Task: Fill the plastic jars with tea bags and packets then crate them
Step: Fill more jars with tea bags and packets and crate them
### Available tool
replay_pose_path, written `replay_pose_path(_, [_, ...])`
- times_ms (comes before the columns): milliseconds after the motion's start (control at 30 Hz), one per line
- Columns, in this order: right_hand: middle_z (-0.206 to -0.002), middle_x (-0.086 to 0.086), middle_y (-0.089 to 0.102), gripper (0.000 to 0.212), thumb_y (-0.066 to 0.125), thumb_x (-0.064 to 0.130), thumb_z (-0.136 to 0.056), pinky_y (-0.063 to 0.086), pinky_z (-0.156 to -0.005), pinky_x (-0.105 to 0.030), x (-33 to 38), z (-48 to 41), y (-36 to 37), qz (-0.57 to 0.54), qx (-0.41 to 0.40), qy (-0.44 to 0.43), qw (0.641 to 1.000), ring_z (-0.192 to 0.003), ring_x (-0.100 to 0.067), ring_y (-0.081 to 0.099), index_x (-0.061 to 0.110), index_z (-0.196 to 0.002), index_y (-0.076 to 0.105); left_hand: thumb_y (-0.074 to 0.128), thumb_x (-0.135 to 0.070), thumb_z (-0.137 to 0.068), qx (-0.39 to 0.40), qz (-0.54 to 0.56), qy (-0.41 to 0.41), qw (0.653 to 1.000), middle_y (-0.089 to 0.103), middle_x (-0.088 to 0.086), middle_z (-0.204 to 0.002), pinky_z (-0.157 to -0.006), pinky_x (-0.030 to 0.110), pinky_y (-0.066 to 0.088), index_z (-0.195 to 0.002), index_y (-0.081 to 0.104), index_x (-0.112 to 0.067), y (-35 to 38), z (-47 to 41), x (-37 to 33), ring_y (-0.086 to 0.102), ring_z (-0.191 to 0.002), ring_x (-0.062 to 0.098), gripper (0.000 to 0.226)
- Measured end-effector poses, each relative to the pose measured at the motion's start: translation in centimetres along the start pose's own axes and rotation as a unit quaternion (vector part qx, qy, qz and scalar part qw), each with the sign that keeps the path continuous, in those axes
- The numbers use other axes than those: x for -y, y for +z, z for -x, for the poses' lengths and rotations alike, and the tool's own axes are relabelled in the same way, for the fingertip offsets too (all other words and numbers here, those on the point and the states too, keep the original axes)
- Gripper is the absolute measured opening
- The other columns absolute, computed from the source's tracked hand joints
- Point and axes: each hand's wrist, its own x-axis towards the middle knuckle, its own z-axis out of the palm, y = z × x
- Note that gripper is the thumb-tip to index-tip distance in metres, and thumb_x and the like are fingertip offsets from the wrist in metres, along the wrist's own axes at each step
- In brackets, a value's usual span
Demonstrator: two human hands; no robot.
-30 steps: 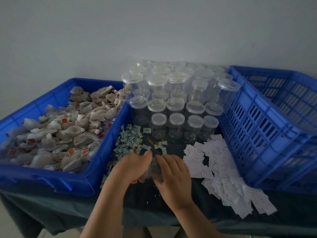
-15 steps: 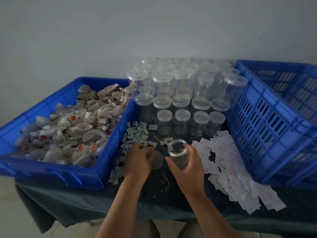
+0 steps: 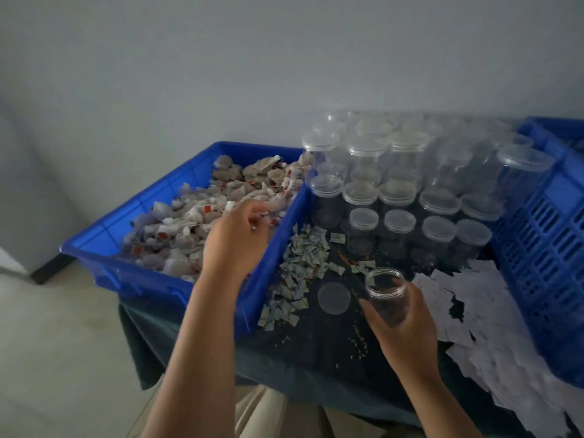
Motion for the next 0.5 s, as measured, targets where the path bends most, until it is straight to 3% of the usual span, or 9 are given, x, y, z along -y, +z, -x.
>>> replay_pose_path(67, [-0.111, 0.040, 0.065, 0.048, 0.076, 0.079, -0.077, 0.045, -0.067, -0.014, -0.3, 0.1, 0.1, -0.002, 0.004, 0.012, 1.000, -0.092, 0.012, 0.066, 0.064, -0.114, 0.050, 0.060, -0.027, -0.100, 0.144, -0.106, -0.072, 0.981, 0.070, -0.006, -0.121, -0.079, 0.036, 0.058, -0.140, 0.054, -0.041, -1.5, -1.8, 3.2, 0.068, -0.096, 0.013, 0.043])
replay_pose_path(133, [-0.109, 0.037, 0.066, 0.048, 0.077, 0.075, -0.075, 0.047, -0.066, -0.016, -0.7, 0.1, 0.1, -0.003, 0.013, 0.026, 1.000, -0.090, 0.008, 0.068, 0.062, -0.113, 0.051, 0.060, -0.023, -0.100, 0.307, -0.255, -0.069, 0.914, 0.062, 0.007, -0.140, -0.093, 0.039, 0.052, -0.150, 0.051, -0.029, -1.6, -2.3, 5.1, 0.063, -0.117, 0.026, 0.051])
replay_pose_path(200, [-0.105, 0.034, 0.068, 0.050, 0.076, 0.074, -0.072, 0.050, -0.062, -0.015, -1.0, 0.1, 0.2, -0.011, 0.015, 0.034, 0.999, -0.085, 0.004, 0.069, 0.057, -0.112, 0.053, 0.060, -0.023, -0.100, 0.361, -0.336, -0.045, 0.869, 0.060, 0.011, -0.144, -0.098, 0.040, 0.051, -0.148, 0.055, -0.020, -0.9, -2.0, 6.0, 0.061, -0.123, 0.029, 0.049])
replay_pose_path(367, [-0.096, 0.030, 0.071, 0.045, 0.080, 0.066, -0.072, 0.048, -0.064, -0.004, -0.9, 0.1, 0.2, -0.024, 0.018, 0.032, 0.999, -0.079, 0.003, 0.071, 0.059, -0.108, 0.053, 0.059, -0.016, -0.100, 0.294, -0.298, -0.060, 0.906, 0.066, 0.011, -0.132, -0.092, 0.038, 0.053, -0.140, 0.062, -0.015, -0.4, -2.6, 6.2, 0.064, -0.114, 0.030, 0.040])
replay_pose_path(500, [-0.098, 0.030, 0.071, 0.047, 0.083, 0.063, -0.073, 0.050, -0.063, -0.009, -0.9, 0.2, 0.2, -0.020, 0.025, 0.040, 0.999, -0.080, 0.002, 0.071, 0.054, -0.109, 0.055, 0.059, -0.021, -0.099, 0.163, -0.193, -0.073, 0.965, 0.065, 0.000, -0.095, -0.068, 0.034, 0.046, -0.105, 0.069, -0.022, -1.0, -1.5, 6.9, 0.059, -0.082, 0.018, 0.012])
